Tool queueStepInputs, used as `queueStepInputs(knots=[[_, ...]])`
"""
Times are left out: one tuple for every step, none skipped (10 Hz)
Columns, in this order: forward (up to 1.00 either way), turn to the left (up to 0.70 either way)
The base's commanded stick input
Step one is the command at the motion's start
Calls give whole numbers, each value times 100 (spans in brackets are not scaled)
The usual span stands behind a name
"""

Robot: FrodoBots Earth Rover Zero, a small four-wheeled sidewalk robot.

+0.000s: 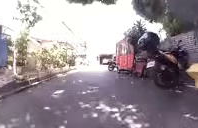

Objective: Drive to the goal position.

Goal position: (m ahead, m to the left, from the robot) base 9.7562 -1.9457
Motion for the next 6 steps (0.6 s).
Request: queueStepInputs(knots=[[100,0],[100,0],[100,0],[100,0],[100,0],[100,0]])
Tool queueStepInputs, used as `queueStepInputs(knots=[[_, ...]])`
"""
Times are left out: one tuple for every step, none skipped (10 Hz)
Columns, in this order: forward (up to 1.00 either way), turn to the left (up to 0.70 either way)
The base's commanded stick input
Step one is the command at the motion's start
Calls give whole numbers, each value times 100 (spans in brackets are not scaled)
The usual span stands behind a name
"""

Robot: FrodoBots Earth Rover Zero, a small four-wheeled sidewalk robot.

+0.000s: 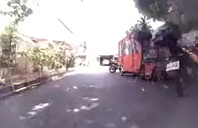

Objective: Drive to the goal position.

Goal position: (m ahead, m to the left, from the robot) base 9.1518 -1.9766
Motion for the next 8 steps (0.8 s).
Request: queueStepInputs(knots=[[100,0],[100,0],[100,0],[100,0],[100,0],[100,0],[100,0],[100,0]])
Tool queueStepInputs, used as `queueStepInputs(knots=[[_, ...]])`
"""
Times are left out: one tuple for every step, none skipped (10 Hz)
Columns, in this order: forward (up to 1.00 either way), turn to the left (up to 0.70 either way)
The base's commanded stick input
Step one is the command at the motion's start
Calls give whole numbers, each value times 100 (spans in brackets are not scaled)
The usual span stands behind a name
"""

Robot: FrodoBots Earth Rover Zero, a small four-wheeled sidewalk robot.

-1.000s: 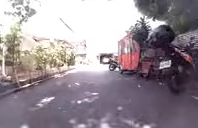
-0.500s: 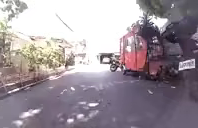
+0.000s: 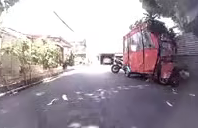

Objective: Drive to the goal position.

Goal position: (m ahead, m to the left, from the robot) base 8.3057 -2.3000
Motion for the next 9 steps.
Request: queueStepInputs(knots=[[100,0],[100,0],[100,0],[100,0],[100,0],[100,0],[100,0],[100,0],[100,0]])
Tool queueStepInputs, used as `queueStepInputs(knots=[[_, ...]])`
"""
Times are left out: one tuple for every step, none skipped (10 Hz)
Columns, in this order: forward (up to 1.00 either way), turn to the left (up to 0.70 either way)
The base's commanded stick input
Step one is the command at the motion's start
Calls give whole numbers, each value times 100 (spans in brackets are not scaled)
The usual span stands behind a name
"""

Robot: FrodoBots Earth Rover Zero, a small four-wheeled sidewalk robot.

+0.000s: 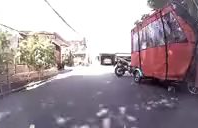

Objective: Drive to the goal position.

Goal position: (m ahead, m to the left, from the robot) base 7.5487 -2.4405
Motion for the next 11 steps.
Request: queueStepInputs(knots=[[100,0],[100,0],[100,0],[100,0],[100,0],[100,0],[100,0],[100,0],[100,0],[100,0],[100,0]])
